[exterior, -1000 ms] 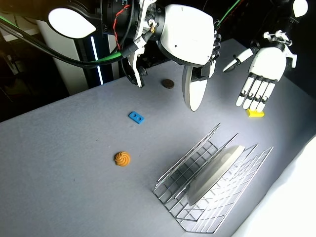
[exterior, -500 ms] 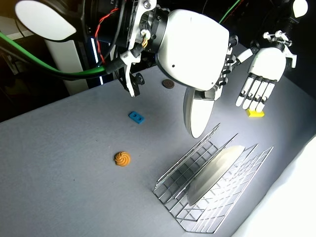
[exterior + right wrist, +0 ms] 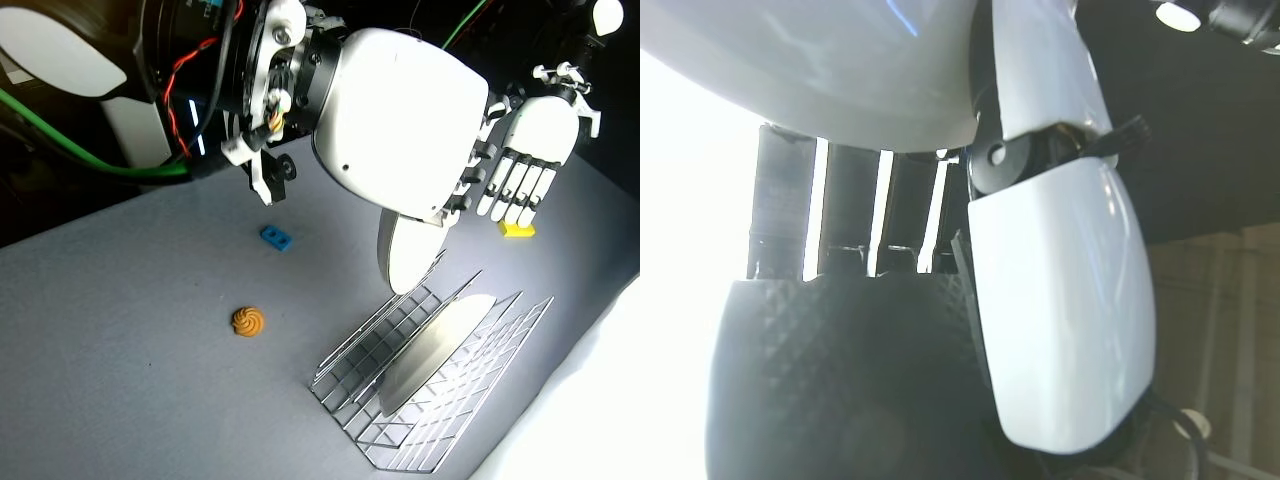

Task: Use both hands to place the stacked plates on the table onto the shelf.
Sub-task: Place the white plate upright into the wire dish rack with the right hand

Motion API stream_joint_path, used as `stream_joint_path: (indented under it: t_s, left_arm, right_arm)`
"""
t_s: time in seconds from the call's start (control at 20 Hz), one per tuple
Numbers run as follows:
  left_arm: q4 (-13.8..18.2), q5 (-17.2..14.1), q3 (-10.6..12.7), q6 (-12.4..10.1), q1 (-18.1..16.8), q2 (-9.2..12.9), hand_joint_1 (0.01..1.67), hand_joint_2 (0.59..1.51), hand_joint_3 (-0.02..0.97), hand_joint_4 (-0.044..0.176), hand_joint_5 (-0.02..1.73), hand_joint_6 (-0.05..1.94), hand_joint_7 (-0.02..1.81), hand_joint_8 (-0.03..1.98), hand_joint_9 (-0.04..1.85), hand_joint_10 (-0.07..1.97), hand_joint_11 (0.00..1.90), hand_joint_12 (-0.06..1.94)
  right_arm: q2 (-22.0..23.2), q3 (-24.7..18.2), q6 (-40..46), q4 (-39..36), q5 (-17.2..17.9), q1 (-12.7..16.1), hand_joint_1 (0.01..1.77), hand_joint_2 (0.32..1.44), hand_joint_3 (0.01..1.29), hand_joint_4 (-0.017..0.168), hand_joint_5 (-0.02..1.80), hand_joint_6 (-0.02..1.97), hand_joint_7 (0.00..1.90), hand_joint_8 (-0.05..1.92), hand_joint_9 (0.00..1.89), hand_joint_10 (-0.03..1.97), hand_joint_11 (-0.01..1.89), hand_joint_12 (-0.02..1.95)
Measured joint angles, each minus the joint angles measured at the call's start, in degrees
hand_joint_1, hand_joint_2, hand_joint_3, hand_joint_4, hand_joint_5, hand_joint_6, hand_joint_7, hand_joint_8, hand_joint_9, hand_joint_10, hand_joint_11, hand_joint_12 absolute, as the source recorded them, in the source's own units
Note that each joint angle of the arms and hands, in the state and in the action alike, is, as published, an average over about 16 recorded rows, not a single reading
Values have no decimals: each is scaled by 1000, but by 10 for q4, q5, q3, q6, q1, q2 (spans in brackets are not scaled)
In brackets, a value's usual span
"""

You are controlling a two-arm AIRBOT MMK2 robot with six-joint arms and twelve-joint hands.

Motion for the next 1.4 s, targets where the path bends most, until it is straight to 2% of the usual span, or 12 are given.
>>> stream_joint_path:
  t_s: [0.5,1.4]
  left_arm:
    - [2,0,-3,0,0,0,16,1043,15,6,92,17,57,3,20,7,19,-13]
    - [6,0,-5,0,0,0,16,1045,14,5,89,17,54,3,22,7,19,-12]
  right_arm:
    - [-13,42,10,-1,5,-16,1382,952,10,-9,1063,672,1224,441,1153,878,1016,1130]
    - [-79,126,26,2,27,-72,1383,952,10,-9,1045,673,1211,456,1161,887,1051,1104]
